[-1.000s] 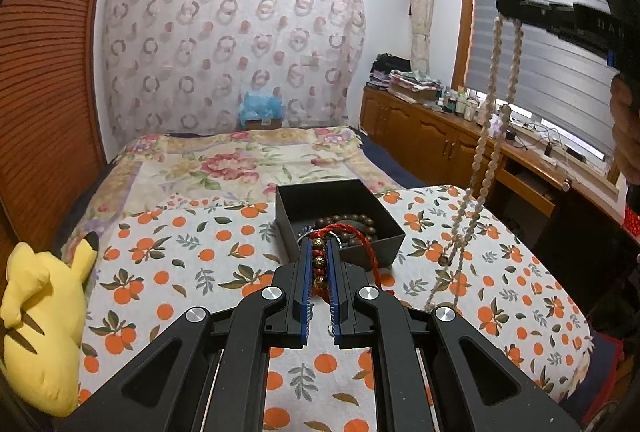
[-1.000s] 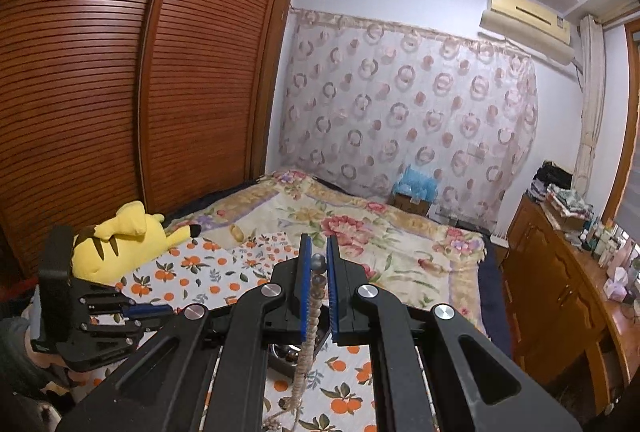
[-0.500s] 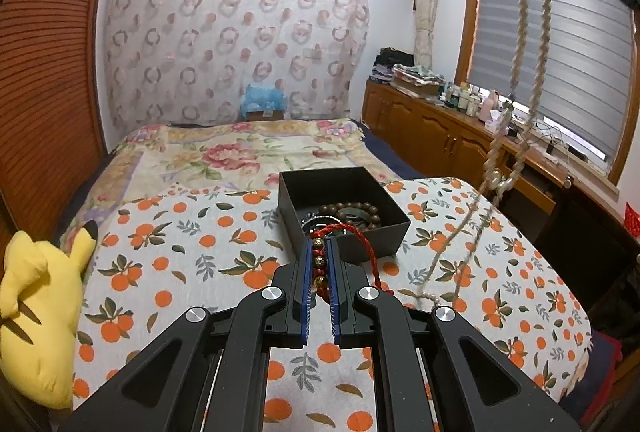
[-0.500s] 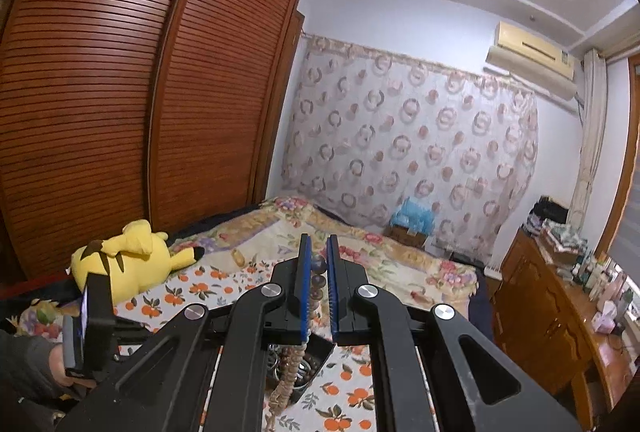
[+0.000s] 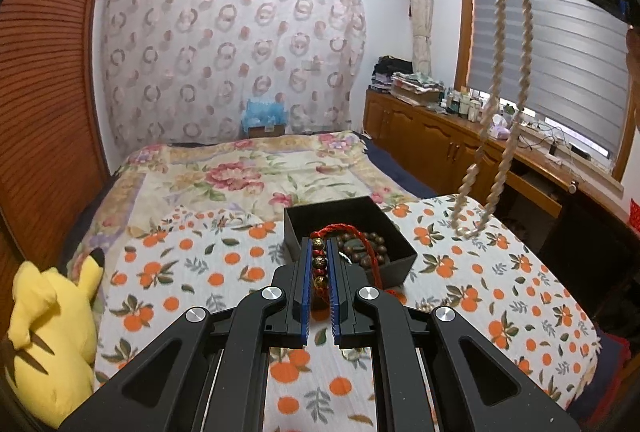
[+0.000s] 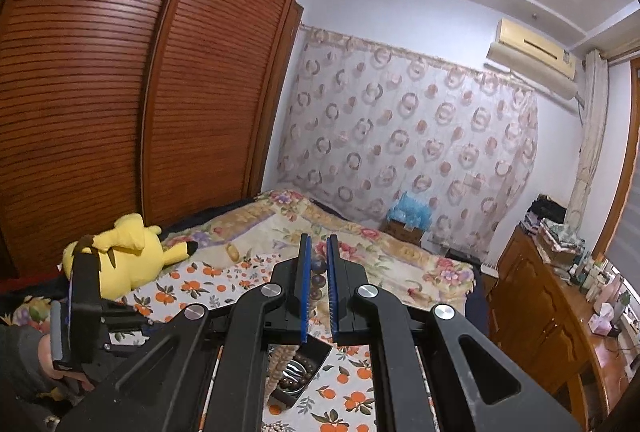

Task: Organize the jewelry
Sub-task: 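Lower the red bracelet into the black box with the left tool while the right lowers the beaded necklace in, then grasp the pearl necklace on the cloth with the right tool, then grasp the gold ring with the left tool while the right lifts the pearl necklace, then release the gold ring into the box with the left tool while the right lowers the pearl necklace in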

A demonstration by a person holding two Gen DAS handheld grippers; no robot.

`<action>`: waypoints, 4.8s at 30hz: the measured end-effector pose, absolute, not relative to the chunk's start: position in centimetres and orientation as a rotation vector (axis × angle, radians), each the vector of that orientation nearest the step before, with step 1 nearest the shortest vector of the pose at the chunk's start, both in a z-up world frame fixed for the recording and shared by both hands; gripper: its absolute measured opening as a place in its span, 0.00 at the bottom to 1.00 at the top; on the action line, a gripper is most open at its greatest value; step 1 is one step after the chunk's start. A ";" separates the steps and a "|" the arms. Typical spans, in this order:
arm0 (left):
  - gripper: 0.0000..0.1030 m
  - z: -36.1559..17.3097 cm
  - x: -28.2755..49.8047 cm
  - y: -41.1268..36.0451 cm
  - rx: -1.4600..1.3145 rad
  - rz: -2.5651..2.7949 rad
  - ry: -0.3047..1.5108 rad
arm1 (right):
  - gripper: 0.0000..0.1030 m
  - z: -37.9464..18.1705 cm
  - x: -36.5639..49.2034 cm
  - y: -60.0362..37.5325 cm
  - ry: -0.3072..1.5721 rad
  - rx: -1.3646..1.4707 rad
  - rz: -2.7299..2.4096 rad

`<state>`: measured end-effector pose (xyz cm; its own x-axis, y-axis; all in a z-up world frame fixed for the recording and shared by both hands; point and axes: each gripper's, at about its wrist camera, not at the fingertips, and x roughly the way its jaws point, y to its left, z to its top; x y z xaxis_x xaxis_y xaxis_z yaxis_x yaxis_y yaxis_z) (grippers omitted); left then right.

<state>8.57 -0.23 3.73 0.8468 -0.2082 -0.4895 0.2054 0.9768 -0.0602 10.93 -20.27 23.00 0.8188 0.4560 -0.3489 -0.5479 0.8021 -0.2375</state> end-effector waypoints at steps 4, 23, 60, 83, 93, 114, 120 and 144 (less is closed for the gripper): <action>0.06 3.3 11.1 -0.6 0.007 -0.214 0.532 | 0.08 21.0 13.0 -19.4 0.317 -0.334 0.534; 0.06 1.2 19.3 -1.7 0.013 -0.174 0.605 | 0.09 7.1 20.9 -18.3 0.640 -0.205 0.553; 0.18 -4.6 11.7 -2.2 0.063 -0.237 0.710 | 0.21 -6.6 13.6 -24.5 0.846 -0.228 0.566; 0.41 -8.5 10.2 -3.7 0.123 -0.295 0.838 | 0.05 -8.4 13.8 -24.9 0.856 -0.239 0.526; 0.43 -8.9 10.8 -4.2 0.145 -0.304 0.857 | 0.05 -3.3 12.5 -25.8 0.719 -0.199 0.529; 0.45 -8.7 12.2 -5.2 0.167 -0.329 0.872 | 0.05 5.1 10.7 -27.3 0.564 -0.181 0.556; 0.29 -8.7 12.7 -5.4 0.173 -0.333 0.860 | 0.05 6.4 10.3 -27.1 0.539 -0.187 0.560; 0.17 -2.9 12.2 -3.8 0.111 -0.301 0.733 | 0.05 14.7 11.7 -23.5 0.393 -0.227 0.582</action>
